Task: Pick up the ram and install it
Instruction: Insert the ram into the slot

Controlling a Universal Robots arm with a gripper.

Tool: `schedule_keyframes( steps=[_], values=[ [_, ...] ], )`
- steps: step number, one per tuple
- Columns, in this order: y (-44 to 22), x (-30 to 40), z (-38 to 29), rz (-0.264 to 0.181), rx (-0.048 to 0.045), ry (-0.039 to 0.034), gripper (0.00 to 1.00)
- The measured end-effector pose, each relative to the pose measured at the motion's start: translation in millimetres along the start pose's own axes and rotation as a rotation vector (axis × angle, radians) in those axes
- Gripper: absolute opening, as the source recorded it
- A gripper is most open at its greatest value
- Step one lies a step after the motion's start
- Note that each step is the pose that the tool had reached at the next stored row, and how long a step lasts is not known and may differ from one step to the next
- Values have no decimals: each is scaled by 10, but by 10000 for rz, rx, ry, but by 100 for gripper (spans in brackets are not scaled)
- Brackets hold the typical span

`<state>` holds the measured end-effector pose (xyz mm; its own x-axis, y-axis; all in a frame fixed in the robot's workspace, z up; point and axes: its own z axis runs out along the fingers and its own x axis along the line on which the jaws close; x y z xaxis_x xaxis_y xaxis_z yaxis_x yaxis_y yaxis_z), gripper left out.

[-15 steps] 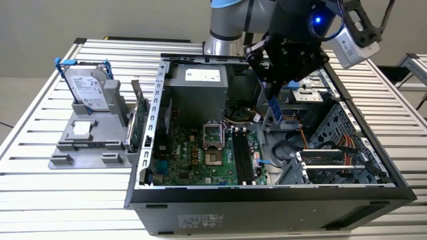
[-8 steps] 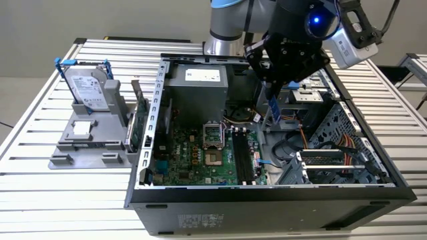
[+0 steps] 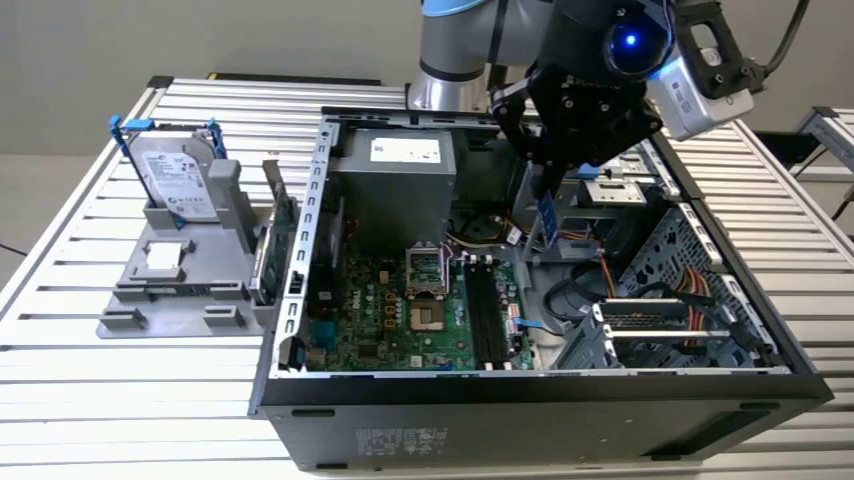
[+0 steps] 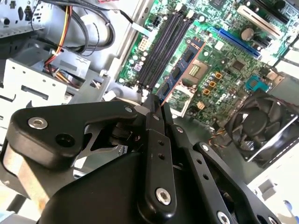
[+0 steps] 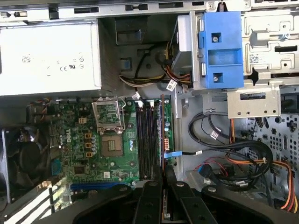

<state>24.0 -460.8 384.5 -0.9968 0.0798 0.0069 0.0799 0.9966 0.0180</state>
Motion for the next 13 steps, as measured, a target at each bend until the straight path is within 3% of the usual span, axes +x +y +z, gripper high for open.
schedule_keyframes(
  steps=[5, 13],
  values=[
    [1, -8, 1, 252, -3, -5, 0],
    [1, -10, 8, 268, -1, -5, 0]
  ],
)
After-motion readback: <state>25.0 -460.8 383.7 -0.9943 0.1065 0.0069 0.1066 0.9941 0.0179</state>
